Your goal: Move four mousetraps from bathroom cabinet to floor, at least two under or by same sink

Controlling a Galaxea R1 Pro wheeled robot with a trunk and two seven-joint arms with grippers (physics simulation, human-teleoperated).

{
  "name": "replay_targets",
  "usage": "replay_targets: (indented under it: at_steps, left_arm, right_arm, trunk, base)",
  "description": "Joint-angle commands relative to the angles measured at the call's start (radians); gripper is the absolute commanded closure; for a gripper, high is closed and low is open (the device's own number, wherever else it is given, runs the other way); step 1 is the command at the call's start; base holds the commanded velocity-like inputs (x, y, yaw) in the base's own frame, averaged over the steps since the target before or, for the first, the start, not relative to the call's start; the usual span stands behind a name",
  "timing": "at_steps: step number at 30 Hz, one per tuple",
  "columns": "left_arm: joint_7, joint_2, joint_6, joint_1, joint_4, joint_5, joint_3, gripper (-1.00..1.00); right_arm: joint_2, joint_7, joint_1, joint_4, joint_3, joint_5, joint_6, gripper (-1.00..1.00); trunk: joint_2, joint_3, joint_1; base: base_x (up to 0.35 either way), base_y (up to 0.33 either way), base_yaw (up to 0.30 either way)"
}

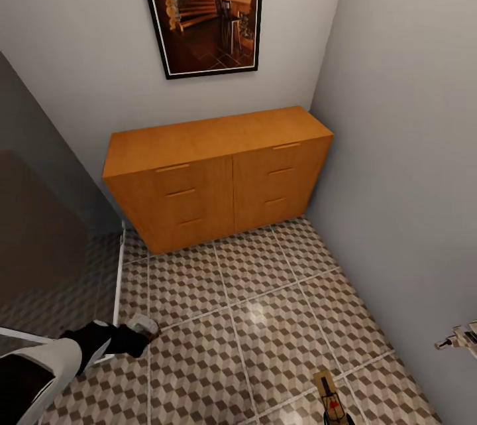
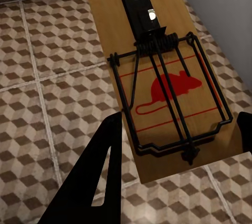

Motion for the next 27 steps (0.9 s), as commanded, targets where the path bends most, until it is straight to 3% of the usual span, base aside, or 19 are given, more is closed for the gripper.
replay_targets:
  at_steps: [1, 4, 6, 9, 11, 12, 14, 16, 19, 22, 27]
  left_arm:
    - [0.027, -0.009, -0.011, 0.029, 0.001, 0.011, 0.002, 1.00]
    - [0.120, -0.027, -0.057, 0.115, 0.003, 0.033, 0.004, 1.00]
    - [0.154, -0.029, -0.118, 0.159, 0.005, 0.071, 0.004, 1.00]
    - [0.201, -0.030, -0.313, 0.224, 0.009, 0.171, 0.004, 1.00]
    - [0.246, -0.032, -0.419, 0.289, 0.011, 0.223, 0.004, 1.00]
    - [0.258, -0.032, -0.442, 0.317, 0.011, 0.233, 0.004, 1.00]
    - [0.274, -0.032, -0.501, 0.371, 0.011, 0.244, 0.004, 1.00]
    - [0.296, -0.032, -0.601, 0.420, 0.011, 0.248, 0.004, 1.00]
    - [0.400, -0.035, -0.749, 0.483, 0.011, 0.251, 0.004, 1.00]
    - [0.507, -0.057, -0.844, 0.542, 0.011, 0.252, 0.004, 1.00]
    - [0.563, -0.087, -0.980, 0.610, 0.011, 0.254, 0.005, 1.00]
  right_arm:
    - [0.000, -0.010, -0.001, 0.001, 0.006, 0.005, -0.002, 1.00]
    - [0.000, -0.010, -0.001, 0.001, 0.005, 0.005, -0.002, 1.00]
    - [0.000, -0.010, -0.001, 0.001, 0.005, 0.005, -0.002, 1.00]
    - [-0.001, -0.010, -0.001, 0.001, 0.005, 0.005, -0.002, 1.00]
    - [-0.001, -0.010, -0.001, 0.000, 0.005, 0.005, -0.002, 1.00]
    - [-0.001, -0.010, -0.001, 0.000, 0.005, 0.005, -0.002, 1.00]
    - [-0.002, -0.010, -0.001, 0.000, 0.005, 0.005, -0.002, 1.00]
    - [-0.003, -0.010, -0.001, 0.000, 0.005, 0.005, -0.002, 1.00]
    - [-0.005, -0.011, -0.001, -0.001, 0.005, 0.005, -0.002, 1.00]
    - [-0.008, -0.011, -0.001, -0.001, 0.005, 0.005, -0.002, 1.00]
    - [-0.010, -0.012, -0.001, -0.004, 0.002, 0.005, -0.002, 1.00]
  trunk:
    - [-0.002, -0.001, 0.001]
    - [-0.002, -0.001, 0.001]
    - [-0.002, -0.001, 0.001]
    - [-0.002, -0.001, 0.001]
    - [-0.002, -0.001, 0.001]
    - [-0.002, -0.001, 0.001]
    - [-0.002, -0.001, 0.001]
    - [-0.002, -0.001, 0.001]
    - [-0.002, -0.001, 0.001]
    - [-0.002, -0.001, 0.001]
    - [-0.002, -0.001, 0.001]
  base:
    - [0.000, 0.000, 0.000]
    - [0.000, 0.000, 0.000]
    - [0.000, 0.000, 0.000]
    - [0.000, 0.000, 0.000]
    - [0.000, 0.000, 0.000]
    - [0.000, 0.000, 0.000]
    - [0.000, 0.000, 0.000]
    - [0.000, 0.000, 0.000]
    - [0.000, 0.000, 0.000]
    - [0.000, 0.000, 0.000]
    - [0.000, 0.000, 0.000]
